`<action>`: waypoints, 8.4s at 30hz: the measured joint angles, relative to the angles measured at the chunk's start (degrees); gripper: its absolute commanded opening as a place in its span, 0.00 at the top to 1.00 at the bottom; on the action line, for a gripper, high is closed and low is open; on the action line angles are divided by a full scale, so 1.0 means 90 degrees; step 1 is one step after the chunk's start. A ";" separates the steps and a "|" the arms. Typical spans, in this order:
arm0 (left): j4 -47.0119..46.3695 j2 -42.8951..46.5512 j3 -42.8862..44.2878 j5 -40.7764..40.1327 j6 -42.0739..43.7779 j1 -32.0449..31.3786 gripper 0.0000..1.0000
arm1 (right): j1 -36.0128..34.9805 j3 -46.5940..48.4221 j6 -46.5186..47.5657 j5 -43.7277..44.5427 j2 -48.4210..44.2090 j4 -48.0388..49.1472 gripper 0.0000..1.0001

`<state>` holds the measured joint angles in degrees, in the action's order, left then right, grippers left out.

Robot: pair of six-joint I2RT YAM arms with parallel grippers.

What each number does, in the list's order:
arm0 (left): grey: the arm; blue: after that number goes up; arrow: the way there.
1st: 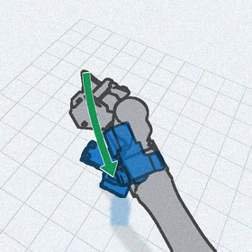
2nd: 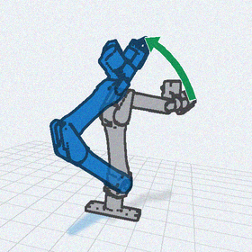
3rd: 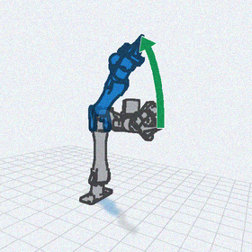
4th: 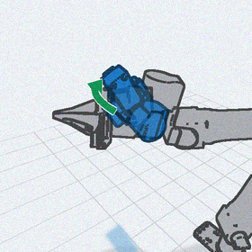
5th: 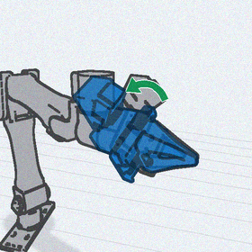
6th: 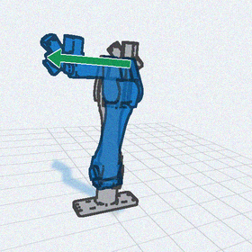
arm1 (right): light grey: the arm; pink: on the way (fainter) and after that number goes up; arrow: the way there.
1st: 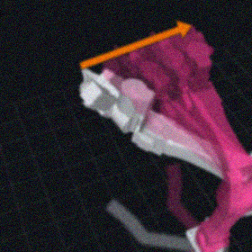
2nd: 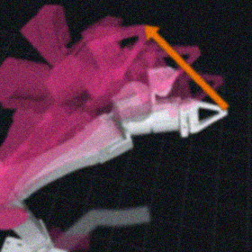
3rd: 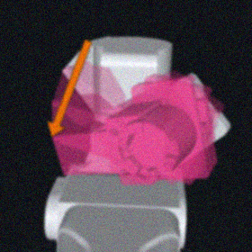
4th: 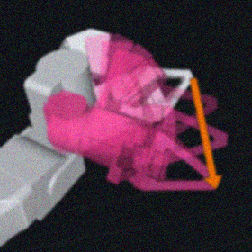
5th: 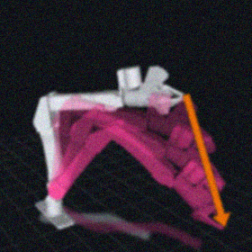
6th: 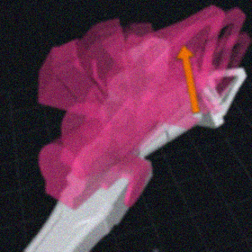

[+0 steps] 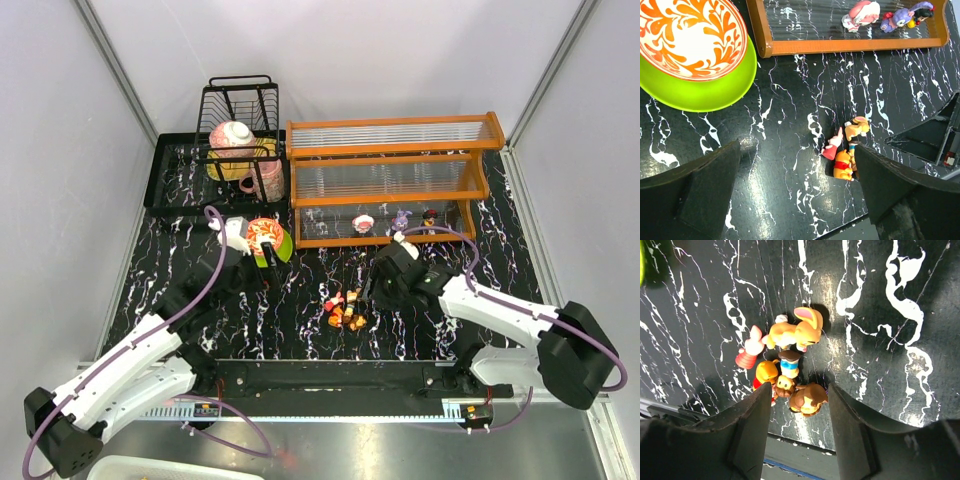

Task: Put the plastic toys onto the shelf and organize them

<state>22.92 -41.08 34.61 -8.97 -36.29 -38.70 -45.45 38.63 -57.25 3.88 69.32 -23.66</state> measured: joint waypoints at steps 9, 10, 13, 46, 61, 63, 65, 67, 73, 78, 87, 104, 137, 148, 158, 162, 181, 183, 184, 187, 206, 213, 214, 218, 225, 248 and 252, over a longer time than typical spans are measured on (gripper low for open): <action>-0.0051 -0.0019 -0.0039 0.0163 0.0148 -0.0005 0.01 | -0.0075 -0.0092 0.0746 -0.0168 0.0165 0.0323 0.46; -0.0051 -0.0019 -0.0041 0.0177 0.0163 -0.0005 0.01 | -0.0078 -0.0092 0.0845 -0.0202 0.0197 0.0364 0.46; -0.0075 -0.0012 -0.0044 0.0228 0.0199 -0.0005 0.01 | -0.0080 -0.0092 0.1156 -0.0287 0.0347 0.0483 0.46; -0.0342 0.0277 -0.0194 0.0359 0.0316 -0.0005 0.01 | -0.0243 -0.0476 0.1897 -0.1236 0.1008 0.1037 0.62; -0.0323 0.0403 -0.0243 0.0362 0.0291 -0.0005 0.01 | -0.0272 -0.0933 0.1168 -0.1302 0.0420 0.1107 0.99; -0.0323 0.0403 -0.0243 0.0362 0.0262 -0.0005 0.01 | -0.0279 -0.0950 0.0835 -0.1175 0.0240 0.0986 1.00; -0.0323 0.0403 -0.0243 0.0362 0.0245 -0.0005 0.01 | -0.0284 -0.0986 0.0379 -0.1013 -0.0041 0.0823 1.00; -0.0323 0.0403 -0.0243 0.0362 0.0240 -0.0005 0.01 | -0.0284 -0.1039 -0.0124 -0.0867 -0.0369 0.0639 0.96; -0.0323 0.0406 -0.0245 0.0362 0.0192 -0.0005 0.01 | -0.0287 -0.1141 -0.0716 -0.0537 -0.1069 0.0051 0.62; -0.0323 0.0401 -0.0245 0.0359 0.0189 -0.0005 0.01 | -0.0289 -0.1086 0.0197 -0.0571 -0.1224 -0.0005 0.38; -0.0318 0.0291 -0.0243 0.0357 0.0192 -0.0005 0.01 | -0.0296 -0.0367 0.2302 -0.1462 -0.0284 0.0129 0.41; -0.0321 0.0187 -0.0243 0.0340 0.0070 -0.0005 0.01 | -0.0325 -0.0471 0.3155 -0.2072 -0.0002 0.0342 0.48; -0.0364 0.0041 -0.0243 0.0357 -0.0049 -0.0005 0.01 | -0.0627 -0.0721 0.2905 -0.2317 0.0435 0.0831 0.52; -0.0369 0.0000 -0.0243 0.0359 -0.0049 -0.0005 0.01 | -0.0636 -0.0721 0.2798 -0.2079 0.0512 0.0814 0.52; -0.0374 -0.0080 -0.0243 0.0396 -0.0046 -0.0005 0.01 | -0.0644 -0.0716 0.2679 -0.1984 0.0690 0.0811 0.52; -0.0379 -0.0083 -0.0243 0.0410 -0.0046 -0.0005 0.01 | -0.0644 -0.0716 0.2662 -0.1987 0.0692 0.0811 0.55; -0.0418 -0.0126 -0.0245 0.0427 -0.0046 -0.0005 0.01 | -0.0845 -0.0206 0.2786 -0.1353 0.0675 0.0109 0.80; -0.0418 -0.0126 -0.0245 0.0427 -0.0049 -0.0005 0.01 | -0.0981 0.0177 0.2861 -0.1081 0.0748 -0.0226 0.80; -0.0418 -0.0126 -0.0245 0.0427 -0.0049 -0.0005 0.01 | -0.1064 0.0374 0.2885 -0.0959 0.0838 -0.0357 0.80; -0.0418 -0.0124 -0.0245 0.0427 -0.0049 -0.0005 0.01 | -0.1433 0.0913 0.2922 -0.0532 0.1316 -0.0624 0.73; -0.0415 -0.0061 -0.0277 0.0427 -0.0092 -0.0005 0.01 | -0.2803 0.1790 0.2637 0.0503 0.2815 -0.1358 0.14; -0.0415 -0.0061 -0.0277 0.0427 -0.0092 -0.0005 0.01 | -0.2803 0.1355 0.2458 0.0510 0.2103 -0.1137 0.04; -0.0415 -0.0061 -0.0277 0.0425 -0.0090 -0.0005 0.01 | -0.2803 0.1275 0.2419 0.0517 0.1979 -0.1061 0.03; -0.0415 -0.0061 -0.0279 0.0427 -0.0092 -0.0005 0.01 | -0.2788 0.0811 0.2256 0.0505 0.1384 -0.0617 0.03; -0.0415 -0.0080 -0.0277 0.0427 -0.0090 -0.0005 0.01 | -0.2421 0.0000 0.2047 0.0172 0.0668 0.0155 0.13; -0.0415 -0.0073 -0.0279 0.0423 -0.0092 -0.0005 0.01 | -0.1479 -0.0928 0.1681 -0.0971 0.0330 0.1511 0.36; -0.0413 -0.0070 -0.0277 0.0423 -0.0092 -0.0005 0.01 | -0.1479 -0.0860 0.1717 -0.1003 0.0442 0.1443 0.36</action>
<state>19.20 -41.71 32.12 -5.17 -37.12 -38.74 -58.76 30.89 -41.80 -5.15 73.30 -10.68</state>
